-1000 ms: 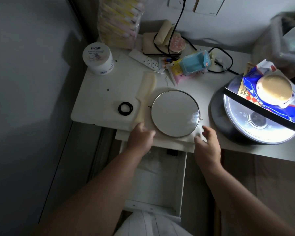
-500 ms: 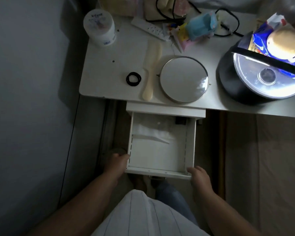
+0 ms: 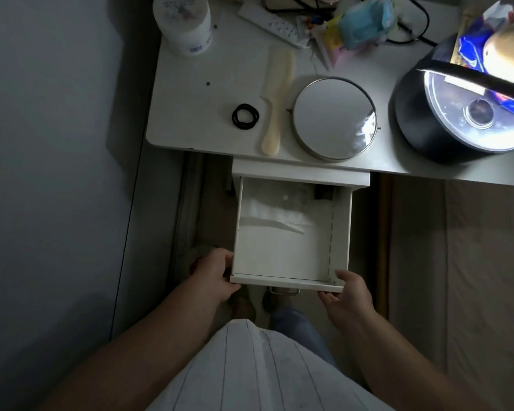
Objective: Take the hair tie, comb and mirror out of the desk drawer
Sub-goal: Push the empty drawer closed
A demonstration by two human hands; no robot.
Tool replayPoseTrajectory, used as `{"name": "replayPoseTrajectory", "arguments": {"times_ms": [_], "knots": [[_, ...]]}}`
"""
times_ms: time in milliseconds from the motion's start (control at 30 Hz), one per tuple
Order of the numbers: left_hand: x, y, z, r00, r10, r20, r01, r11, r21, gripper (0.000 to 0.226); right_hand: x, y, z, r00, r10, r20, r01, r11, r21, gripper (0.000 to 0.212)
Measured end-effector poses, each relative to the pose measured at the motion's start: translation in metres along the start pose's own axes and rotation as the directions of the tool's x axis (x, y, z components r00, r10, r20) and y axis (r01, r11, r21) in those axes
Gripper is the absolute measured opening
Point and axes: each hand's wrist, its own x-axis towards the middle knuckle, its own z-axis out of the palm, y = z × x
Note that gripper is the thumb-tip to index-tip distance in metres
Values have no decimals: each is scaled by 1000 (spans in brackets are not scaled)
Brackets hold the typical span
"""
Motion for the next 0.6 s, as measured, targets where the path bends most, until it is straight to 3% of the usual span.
{"name": "replayPoseTrajectory", "arguments": {"times_ms": [100,433,600], "knots": [[-6,3,0,1000,-13,9,14,997,-81,23,-3,-1,2,1000,20,1,-20,1000,20,52],[-17,17,11,999,-31,36,36,988,-152,11,-8,-18,13,999,41,11,-42,996,75,59],[-21,33,22,1000,-7,-5,7,987,-161,23,-9,-38,23,996,57,67,-63,993,100,58]]}}
